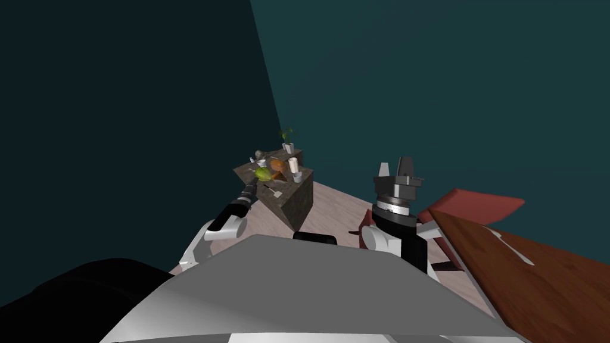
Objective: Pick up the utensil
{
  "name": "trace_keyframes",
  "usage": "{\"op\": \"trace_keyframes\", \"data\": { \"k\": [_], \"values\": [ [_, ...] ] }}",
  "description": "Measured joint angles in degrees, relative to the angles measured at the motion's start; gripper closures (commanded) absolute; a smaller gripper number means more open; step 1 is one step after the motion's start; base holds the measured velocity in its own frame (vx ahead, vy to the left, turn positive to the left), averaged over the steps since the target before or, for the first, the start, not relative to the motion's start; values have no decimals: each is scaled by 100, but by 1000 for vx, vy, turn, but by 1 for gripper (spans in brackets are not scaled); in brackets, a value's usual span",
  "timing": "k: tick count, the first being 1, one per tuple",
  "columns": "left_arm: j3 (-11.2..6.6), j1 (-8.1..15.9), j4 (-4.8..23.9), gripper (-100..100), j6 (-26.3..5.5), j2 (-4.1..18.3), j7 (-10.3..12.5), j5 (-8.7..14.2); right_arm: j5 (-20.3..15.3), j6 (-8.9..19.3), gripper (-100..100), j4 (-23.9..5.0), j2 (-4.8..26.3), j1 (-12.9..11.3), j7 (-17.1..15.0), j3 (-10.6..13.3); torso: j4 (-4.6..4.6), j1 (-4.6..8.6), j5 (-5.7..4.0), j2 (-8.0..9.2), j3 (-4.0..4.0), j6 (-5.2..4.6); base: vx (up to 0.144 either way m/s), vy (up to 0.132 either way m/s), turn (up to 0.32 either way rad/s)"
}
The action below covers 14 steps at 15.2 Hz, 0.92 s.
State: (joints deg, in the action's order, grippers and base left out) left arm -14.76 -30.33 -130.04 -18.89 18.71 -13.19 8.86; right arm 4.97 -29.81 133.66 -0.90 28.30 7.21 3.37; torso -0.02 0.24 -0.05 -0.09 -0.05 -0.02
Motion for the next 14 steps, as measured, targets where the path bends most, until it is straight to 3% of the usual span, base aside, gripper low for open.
{"op": "trace_keyframes", "data": {
  "k": [4,14],
  "values": [
    [-183,16,93,-100,-430,85,-201,116,0,0,0,0,0,1,0,0,-10,-4,0,-47,-27,-1,134,-46,-159],
    [-597,16,230,-100,-1610,218,-701,368,0,0,0,0,0,1,0,0,-3,-14,3,-15,-8,1,48,-20,-51]
  ]
}}
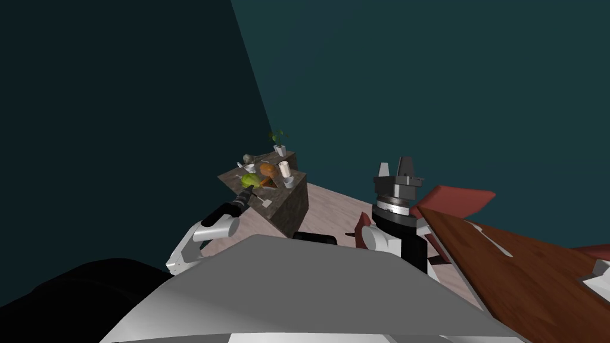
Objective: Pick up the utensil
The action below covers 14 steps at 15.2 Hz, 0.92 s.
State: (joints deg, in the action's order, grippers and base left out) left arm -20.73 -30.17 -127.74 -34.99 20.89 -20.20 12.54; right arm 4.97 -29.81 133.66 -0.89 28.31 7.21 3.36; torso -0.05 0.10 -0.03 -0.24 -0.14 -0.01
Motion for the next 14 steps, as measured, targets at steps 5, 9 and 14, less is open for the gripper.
{"op": "trace_keyframes", "data": {
  "k": [5,9,14],
  "values": [
    [-217,8,50,-100,-686,45,-264,120,0,0,0,0,0,0,0,0,0,2,0,3,1,1,55,-23,-56],
    [-367,4,138,-100,-1129,88,-453,227,0,0,0,0,0,0,0,0,1,-2,1,10,5,1,45,-14,-45],
    [-598,45,250,-100,-1731,145,-715,366,0,0,0,0,0,0,0,0,0,-1,0,1,0,0,56,-12,-54]
  ]
}}
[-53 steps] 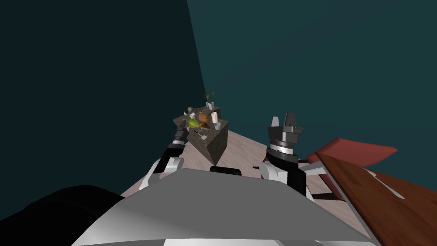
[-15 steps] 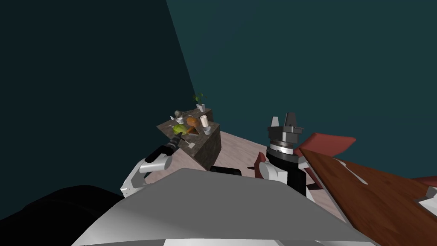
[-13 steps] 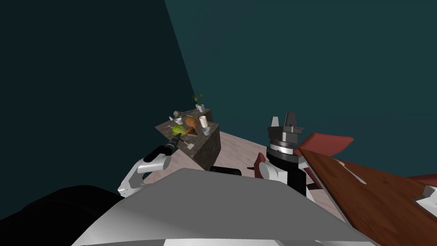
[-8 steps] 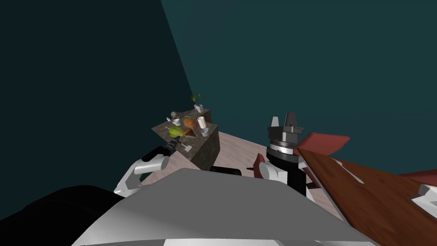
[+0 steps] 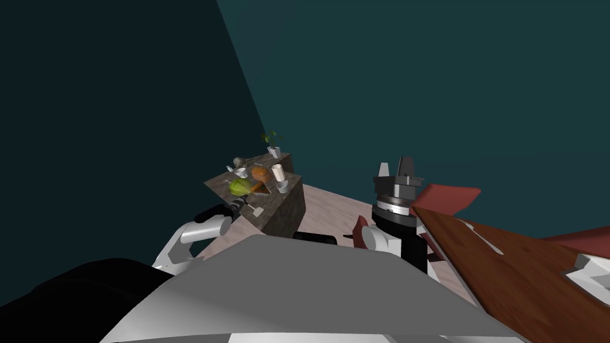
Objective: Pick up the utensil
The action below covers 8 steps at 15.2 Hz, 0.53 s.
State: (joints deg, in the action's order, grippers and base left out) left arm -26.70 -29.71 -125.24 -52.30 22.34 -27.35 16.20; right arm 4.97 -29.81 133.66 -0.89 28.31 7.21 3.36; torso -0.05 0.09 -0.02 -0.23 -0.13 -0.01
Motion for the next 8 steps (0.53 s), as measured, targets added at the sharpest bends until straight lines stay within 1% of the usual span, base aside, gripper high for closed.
{"op": "trace_keyframes", "data": {
  "k": [4,6,8],
  "values": [
    [-148,8,76,-100,-488,18,-197,89,0,0,0,0,0,0,0,0,0,-1,0,2,1,1,59,-11,-56],
    [-253,-10,101,-100,-748,24,-313,157,0,0,0,0,0,0,0,0,-1,-2,1,-2,-1,0,64,-6,-51],
    [-313,-2,179,-100,-937,19,-416,189,0,0,0,0,0,0,0,0,0,-1,1,0,0,0,63,-10,-70]
  ]
}}
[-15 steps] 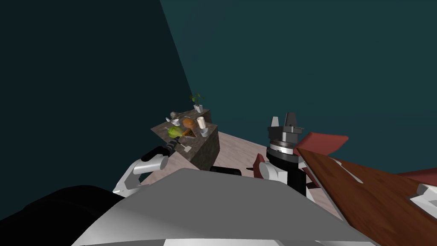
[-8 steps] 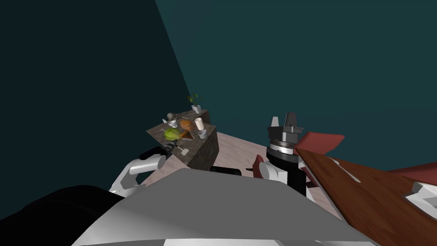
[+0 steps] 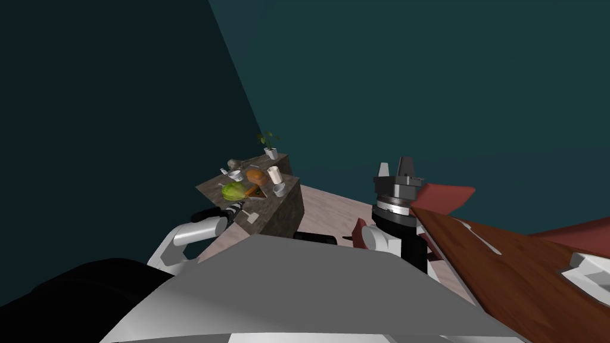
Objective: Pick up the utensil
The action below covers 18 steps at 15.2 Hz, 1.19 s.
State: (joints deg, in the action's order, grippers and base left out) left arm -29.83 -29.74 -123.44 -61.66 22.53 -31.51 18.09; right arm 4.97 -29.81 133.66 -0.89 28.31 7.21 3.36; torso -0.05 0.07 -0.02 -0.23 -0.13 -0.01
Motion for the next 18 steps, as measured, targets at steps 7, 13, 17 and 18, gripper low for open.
{"op": "trace_keyframes", "data": {
  "k": [7,13,17,18],
  "values": [
    [-272,-21,85,-100,-710,41,-298,196,0,0,0,0,0,0,0,0,1,-2,0,4,3,0,48,-3,-41],
    [-475,-18,130,-100,-1394,29,-546,305,0,0,0,0,0,0,0,0,1,-1,0,4,2,1,52,-3,-44],
    [-611,11,254,-100,-1793,49,-725,394,0,0,0,0,0,0,0,0,1,-3,0,4,2,1,46,1,-33],
    [-632,13,258,-100,-1873,53,-753,408,0,0,0,0,0,0,0,0,1,-3,0,7,4,1,43,1,-48]
  ]
}}
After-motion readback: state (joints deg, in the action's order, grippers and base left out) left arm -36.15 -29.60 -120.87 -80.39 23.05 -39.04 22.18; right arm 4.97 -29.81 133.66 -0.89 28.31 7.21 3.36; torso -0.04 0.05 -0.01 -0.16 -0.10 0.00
